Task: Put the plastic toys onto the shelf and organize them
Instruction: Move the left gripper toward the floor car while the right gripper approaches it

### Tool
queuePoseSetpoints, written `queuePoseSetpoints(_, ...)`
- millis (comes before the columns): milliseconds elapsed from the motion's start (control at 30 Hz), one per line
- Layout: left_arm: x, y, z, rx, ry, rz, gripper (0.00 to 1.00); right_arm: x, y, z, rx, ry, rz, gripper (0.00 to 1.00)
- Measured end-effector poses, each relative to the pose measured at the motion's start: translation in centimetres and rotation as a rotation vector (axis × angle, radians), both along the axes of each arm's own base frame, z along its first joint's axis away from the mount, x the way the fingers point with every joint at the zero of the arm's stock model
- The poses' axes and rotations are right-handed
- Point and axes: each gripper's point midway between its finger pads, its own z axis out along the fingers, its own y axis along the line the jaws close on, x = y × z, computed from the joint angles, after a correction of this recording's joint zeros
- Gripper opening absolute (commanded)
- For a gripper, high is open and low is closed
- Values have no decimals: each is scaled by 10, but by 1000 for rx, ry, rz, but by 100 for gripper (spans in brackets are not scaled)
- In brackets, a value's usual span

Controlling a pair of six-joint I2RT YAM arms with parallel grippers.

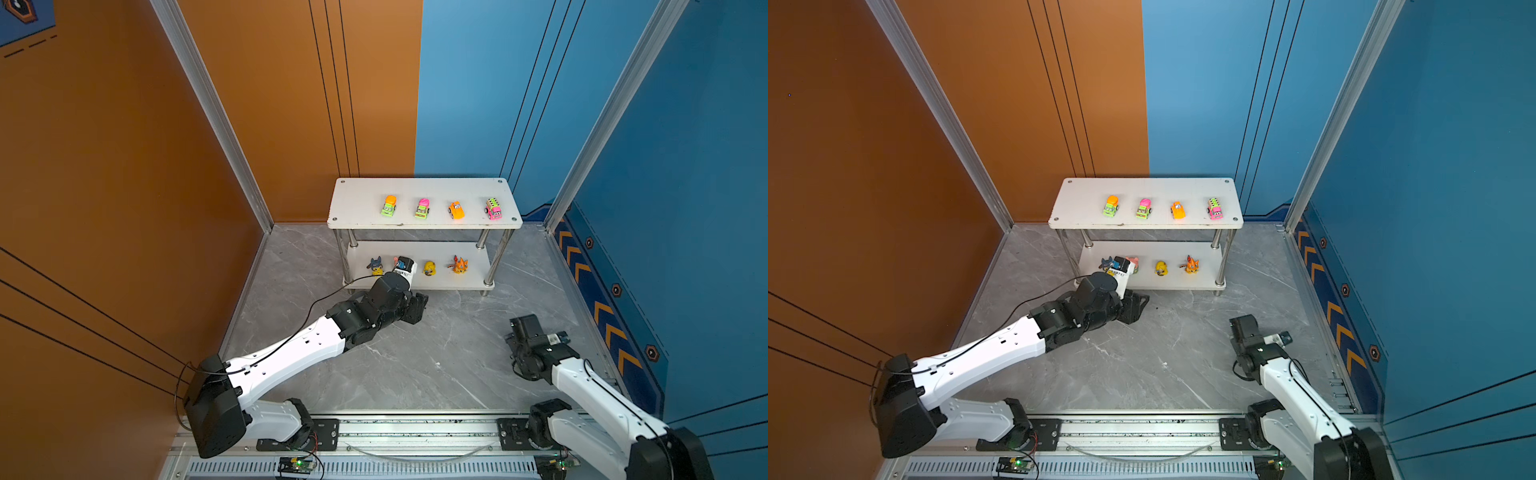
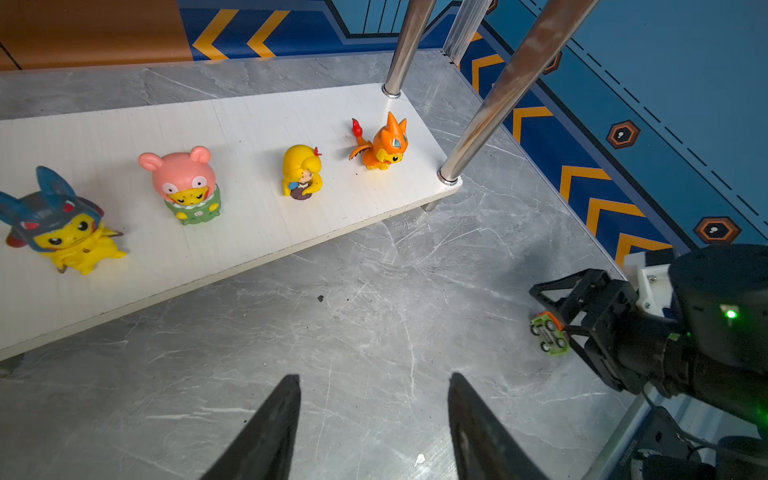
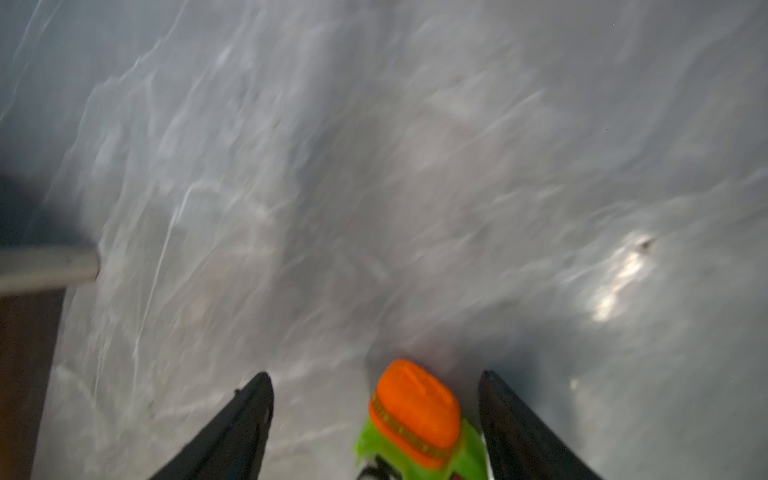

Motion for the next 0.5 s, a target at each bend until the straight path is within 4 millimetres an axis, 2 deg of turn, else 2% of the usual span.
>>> queuePoseSetpoints(133,1,0,-2,0,7,7,58,27,77,11,8,-56,164,82)
queuePoseSetpoints(200,1,1,-2,-1,11,9,58,32,119,8,14,-60,248,82)
queuePoseSetpoints(333,0,2,-5,5,21,12,58,38,183,5,11,-71,374,82)
queuePoseSetpoints(400,-1,4,-6,10,26,17,58,37,197,10,27,-95,405,81)
queuePoseSetpoints(500,-3,6,-7,11,25,15,58,37,194,30,29,-145,414,79)
